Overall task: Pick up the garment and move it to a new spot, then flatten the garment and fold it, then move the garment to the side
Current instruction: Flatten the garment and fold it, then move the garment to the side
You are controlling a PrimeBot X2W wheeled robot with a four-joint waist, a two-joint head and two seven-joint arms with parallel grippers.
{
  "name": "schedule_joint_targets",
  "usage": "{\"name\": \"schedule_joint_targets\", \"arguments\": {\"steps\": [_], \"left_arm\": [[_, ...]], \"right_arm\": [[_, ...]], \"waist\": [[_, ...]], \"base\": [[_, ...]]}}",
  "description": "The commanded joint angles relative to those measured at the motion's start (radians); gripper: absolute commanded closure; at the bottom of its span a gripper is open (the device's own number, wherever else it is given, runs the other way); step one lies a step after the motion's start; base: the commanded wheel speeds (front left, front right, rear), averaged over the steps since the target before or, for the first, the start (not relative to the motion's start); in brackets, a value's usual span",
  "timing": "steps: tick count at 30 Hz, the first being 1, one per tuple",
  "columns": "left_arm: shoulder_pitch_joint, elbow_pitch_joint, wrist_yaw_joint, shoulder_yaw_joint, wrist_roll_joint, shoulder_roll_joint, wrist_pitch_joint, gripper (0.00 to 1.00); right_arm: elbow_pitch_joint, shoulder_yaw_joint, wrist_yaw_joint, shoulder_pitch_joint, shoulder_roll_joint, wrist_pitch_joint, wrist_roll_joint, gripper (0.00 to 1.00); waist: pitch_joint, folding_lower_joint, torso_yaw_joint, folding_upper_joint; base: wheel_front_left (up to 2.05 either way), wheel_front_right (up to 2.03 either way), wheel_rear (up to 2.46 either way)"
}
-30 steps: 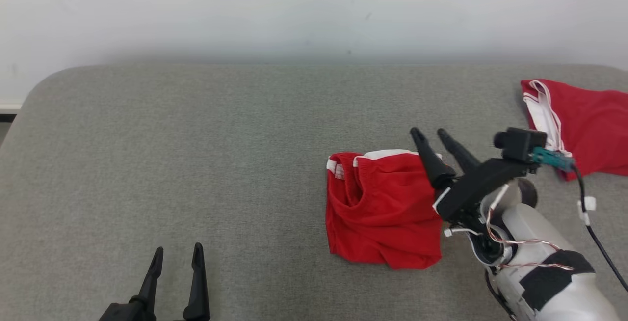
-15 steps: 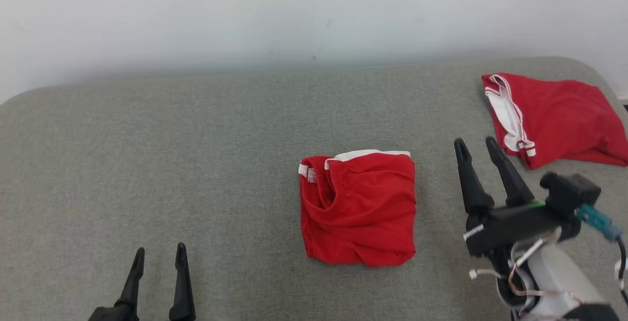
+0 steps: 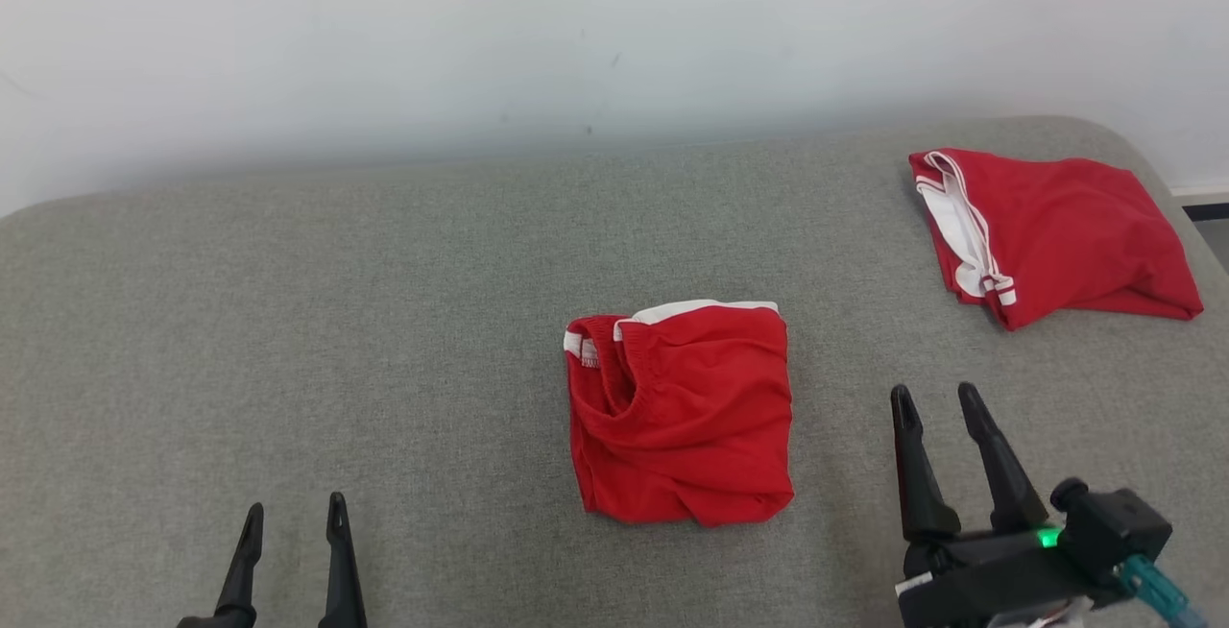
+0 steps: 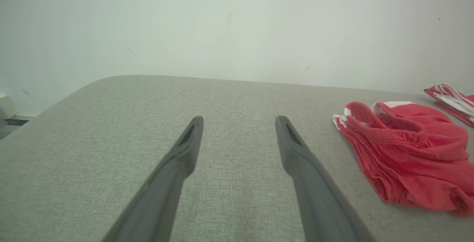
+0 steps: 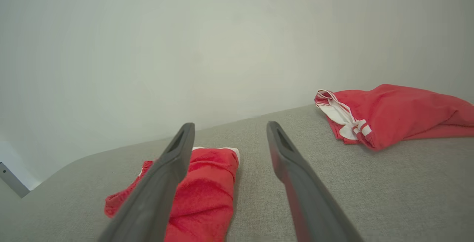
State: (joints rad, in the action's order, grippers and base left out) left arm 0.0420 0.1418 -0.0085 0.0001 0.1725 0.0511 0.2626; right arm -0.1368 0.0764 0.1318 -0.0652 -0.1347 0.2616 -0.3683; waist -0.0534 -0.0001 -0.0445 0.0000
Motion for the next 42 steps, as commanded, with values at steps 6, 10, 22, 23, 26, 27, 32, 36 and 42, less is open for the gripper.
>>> {"name": "schedule_joint_targets", "arguments": {"steps": [6,10,22,23,26,27,32,36,42], "left_arm": [[0.033,0.012,0.001,0.014,-0.004,-0.001,0.003,0.00],[0.045,0.018,0.004,0.016,-0.008,-0.001,0.003,0.00],[0.056,0.034,-0.001,-0.006,-0.033,-0.001,0.003,0.00],[0.055,0.035,-0.001,-0.008,-0.035,-0.001,0.003,0.00],[0.052,0.039,-0.002,-0.012,-0.039,-0.001,0.003,0.00],[0.052,0.039,-0.002,-0.012,-0.039,-0.001,0.003,0.00],[0.046,0.047,-0.007,-0.006,-0.045,-0.001,0.003,0.00],[0.044,0.053,-0.010,-0.005,-0.044,-0.001,0.003,0.00],[0.043,0.057,-0.013,-0.004,-0.047,-0.001,0.003,0.00]], "right_arm": [[0.010,-0.037,-0.002,0.058,0.047,0.004,0.016,0.00],[0.006,-0.041,-0.002,0.080,0.061,0.004,0.034,0.00],[-0.023,-0.016,-0.002,0.097,0.053,0.004,0.073,0.00],[-0.024,-0.012,-0.002,0.098,0.053,0.004,0.075,0.00],[-0.028,-0.008,-0.002,0.100,0.054,0.004,0.082,0.00],[-0.028,-0.008,-0.002,0.100,0.054,0.004,0.082,0.00],[-0.038,-0.003,-0.002,0.102,0.057,0.004,0.087,0.00],[-0.048,0.001,-0.002,0.102,0.058,0.004,0.090,0.00],[-0.057,0.006,-0.002,0.102,0.061,0.004,0.091,0.00]], "waist": [[0.015,0.0001,0.007,0.0000],[0.025,0.0001,0.010,0.0000],[0.036,0.0001,0.021,0.0000],[0.036,0.0001,0.022,0.0000],[0.036,0.0001,0.026,0.0000],[0.036,0.0001,0.026,0.0000],[0.034,0.0001,0.030,0.0000],[0.033,0.0001,0.030,0.0000],[0.033,0.0001,0.031,0.0000]], "base": [[0.00,0.00,0.00],[0.00,0.00,0.00],[0.00,0.00,0.00],[0.00,0.00,0.00],[0.00,0.00,0.00],[0.00,0.00,0.00],[0.00,0.00,0.00],[0.00,0.00,0.00],[0.00,0.00,0.00]]}}
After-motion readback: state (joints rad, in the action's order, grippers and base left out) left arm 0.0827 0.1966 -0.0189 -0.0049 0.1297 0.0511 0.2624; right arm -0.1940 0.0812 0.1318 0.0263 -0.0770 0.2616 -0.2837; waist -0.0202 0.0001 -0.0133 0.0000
